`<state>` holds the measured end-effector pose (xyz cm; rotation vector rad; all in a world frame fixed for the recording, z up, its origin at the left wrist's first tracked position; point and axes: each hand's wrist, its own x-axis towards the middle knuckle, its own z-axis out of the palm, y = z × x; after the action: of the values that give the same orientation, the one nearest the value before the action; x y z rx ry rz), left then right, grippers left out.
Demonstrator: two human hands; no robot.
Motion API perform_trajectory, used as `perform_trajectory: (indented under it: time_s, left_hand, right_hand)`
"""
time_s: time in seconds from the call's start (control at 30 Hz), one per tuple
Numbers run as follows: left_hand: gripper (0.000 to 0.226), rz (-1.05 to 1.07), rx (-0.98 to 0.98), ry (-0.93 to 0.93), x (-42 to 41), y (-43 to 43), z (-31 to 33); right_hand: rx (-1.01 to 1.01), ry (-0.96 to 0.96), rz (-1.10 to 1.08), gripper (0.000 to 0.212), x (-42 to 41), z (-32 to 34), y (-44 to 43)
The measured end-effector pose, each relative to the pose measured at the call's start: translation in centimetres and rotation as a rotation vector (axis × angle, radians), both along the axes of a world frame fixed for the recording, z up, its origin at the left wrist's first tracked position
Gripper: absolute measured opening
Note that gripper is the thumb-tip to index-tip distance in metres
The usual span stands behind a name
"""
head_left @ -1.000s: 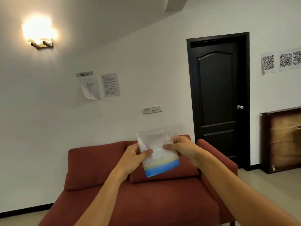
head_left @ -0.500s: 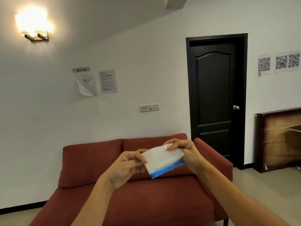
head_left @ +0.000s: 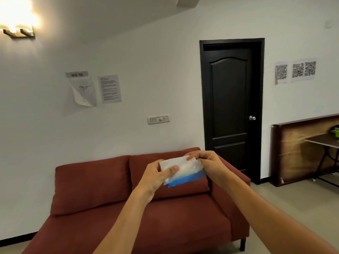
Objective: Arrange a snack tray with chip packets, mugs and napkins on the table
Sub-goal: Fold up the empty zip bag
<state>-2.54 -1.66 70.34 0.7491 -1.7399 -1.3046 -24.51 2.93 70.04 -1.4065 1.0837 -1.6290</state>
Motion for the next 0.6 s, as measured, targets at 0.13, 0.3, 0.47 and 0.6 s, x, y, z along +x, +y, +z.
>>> perform_trajectory:
  time_s: [0.13, 0.3, 0.47, 0.6]
  left_hand:
    - [0.023, 0.047, -0.062, 0.034, -3.0, -1.3, -1.2]
    - [0.019, 0.04, -0.336, -0.109, -8.1, -1.9, -3.2]
    - [0.027, -0.103, -0.26, -0.045, -13.3, -0.9, -5.2]
    - [0.026, -0.137, -0.254, -0.024, -18.2, 1.2, -7.3]
  right_hand:
    - [0.156, -0.187, 0.089, 0.05, -2.5, -0.8, 1.4]
    - [0.4, 0.015, -0.09, 0.052, -4.4, -1.4, 4.3]
    - [0.462, -0.124, -0.27, 0.038, -9.3, -3.2, 7.9]
    - [0.509, -0.199, -0.434, 0.053, -12.6, -5.5, 10.8]
